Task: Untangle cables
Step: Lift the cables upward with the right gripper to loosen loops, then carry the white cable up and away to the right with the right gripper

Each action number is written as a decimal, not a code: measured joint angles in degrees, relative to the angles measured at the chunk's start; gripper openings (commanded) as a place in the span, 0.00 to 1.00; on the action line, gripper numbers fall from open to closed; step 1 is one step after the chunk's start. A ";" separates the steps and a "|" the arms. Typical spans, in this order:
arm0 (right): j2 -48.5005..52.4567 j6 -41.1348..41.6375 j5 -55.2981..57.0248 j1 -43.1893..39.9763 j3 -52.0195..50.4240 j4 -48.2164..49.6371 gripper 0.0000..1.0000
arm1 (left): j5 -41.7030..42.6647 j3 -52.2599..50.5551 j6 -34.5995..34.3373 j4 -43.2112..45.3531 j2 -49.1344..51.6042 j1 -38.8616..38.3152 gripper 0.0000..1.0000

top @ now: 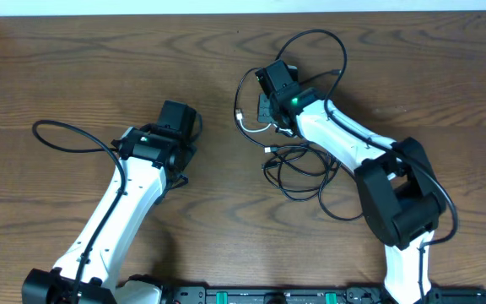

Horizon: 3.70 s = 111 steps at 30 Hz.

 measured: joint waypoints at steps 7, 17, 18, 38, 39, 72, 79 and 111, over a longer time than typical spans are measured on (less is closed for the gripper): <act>4.50 2.75 1.51 0.00 0.00 1.42 0.44 | 0.00 0.00 0.00 0.00 0.00 0.00 0.96; 4.70 3.06 2.19 0.00 0.02 2.38 0.33 | 0.00 0.00 0.00 0.00 0.00 0.00 0.96; 4.70 3.13 1.99 0.00 0.02 2.34 0.18 | 0.00 0.00 0.00 0.00 0.00 0.00 0.96; -14.80 -25.09 -13.27 0.81 -0.39 4.37 0.01 | 0.00 0.00 0.00 0.00 0.00 0.00 0.96; -18.34 -27.06 -13.70 0.81 -0.37 4.33 0.01 | 0.00 0.00 0.00 0.00 -0.02 0.00 0.96; -30.34 -33.00 1.38 -14.67 -0.02 -15.85 0.01 | -0.02 0.00 0.00 0.00 0.00 0.00 0.96; -30.23 -33.03 6.08 -22.18 -0.13 -4.52 0.01 | -0.02 0.00 0.00 0.02 0.00 0.00 0.96; -27.12 -71.01 1.62 -45.90 -33.59 54.49 0.02 | -0.39 0.00 0.00 -0.02 0.00 0.00 0.96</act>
